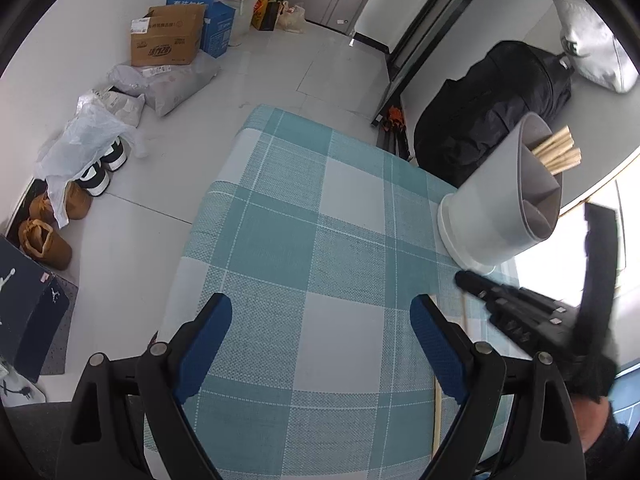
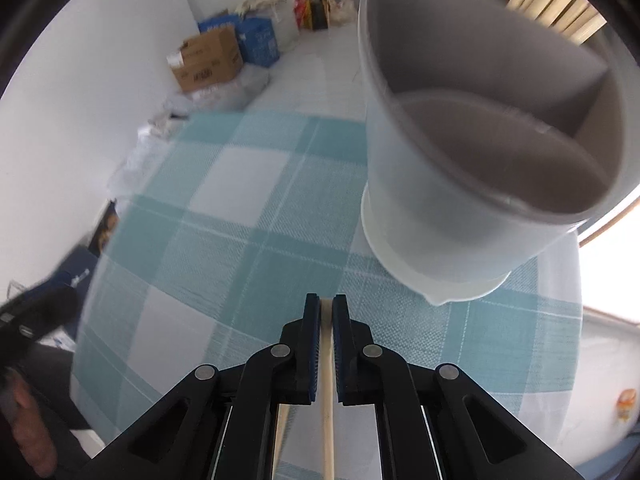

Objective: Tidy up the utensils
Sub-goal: 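Close the right gripper on one loose wooden chopstick, then grasp the other chopstick with the left gripper while the right gripper holds its chopstick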

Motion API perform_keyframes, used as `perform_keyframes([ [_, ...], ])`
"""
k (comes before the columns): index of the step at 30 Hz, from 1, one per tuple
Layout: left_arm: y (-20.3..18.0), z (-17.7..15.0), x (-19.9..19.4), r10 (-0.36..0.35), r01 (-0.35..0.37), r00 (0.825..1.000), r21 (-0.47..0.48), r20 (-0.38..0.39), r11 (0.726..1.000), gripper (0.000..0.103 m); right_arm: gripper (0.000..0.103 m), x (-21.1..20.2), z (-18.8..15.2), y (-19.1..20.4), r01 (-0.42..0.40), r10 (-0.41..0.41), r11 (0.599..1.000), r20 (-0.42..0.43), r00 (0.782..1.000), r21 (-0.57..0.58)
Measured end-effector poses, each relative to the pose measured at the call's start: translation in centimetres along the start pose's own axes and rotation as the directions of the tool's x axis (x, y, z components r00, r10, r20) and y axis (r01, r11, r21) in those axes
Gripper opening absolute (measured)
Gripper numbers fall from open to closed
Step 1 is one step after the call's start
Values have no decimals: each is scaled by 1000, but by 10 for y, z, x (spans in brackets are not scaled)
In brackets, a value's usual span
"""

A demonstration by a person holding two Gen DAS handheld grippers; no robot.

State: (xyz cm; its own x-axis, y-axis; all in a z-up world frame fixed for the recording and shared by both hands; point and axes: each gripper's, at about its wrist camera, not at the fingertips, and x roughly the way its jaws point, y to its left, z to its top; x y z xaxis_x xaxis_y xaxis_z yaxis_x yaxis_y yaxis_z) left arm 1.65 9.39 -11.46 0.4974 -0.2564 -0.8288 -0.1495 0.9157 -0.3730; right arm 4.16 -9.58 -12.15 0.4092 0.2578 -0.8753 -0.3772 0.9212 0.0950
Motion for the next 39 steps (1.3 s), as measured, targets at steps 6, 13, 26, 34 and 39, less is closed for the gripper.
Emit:
perform_keyframes([
  [6,-26,-10,14,38,-33,998,106,-44,994,88,5,-62,-3,-19,-69,54,995,214,975,65],
  [13,-63,-25,19,51,-38,997,203,-58,978,88,5,-113,-12,-43,-146,91,982,382,920,117],
  [26,-101,-10,57,150,-108,976,250,-155,962,87,5,-149,-42,-83,-179,57,966,524,850,186],
  [34,-118,-14,80,272,-189,936,335,-223,923,70,5,-167,-49,-103,-209,44,953,580,813,221],
  [39,-129,-16,80,263,-162,935,372,-238,914,41,5,-171,-52,-108,-244,64,942,590,805,232],
])
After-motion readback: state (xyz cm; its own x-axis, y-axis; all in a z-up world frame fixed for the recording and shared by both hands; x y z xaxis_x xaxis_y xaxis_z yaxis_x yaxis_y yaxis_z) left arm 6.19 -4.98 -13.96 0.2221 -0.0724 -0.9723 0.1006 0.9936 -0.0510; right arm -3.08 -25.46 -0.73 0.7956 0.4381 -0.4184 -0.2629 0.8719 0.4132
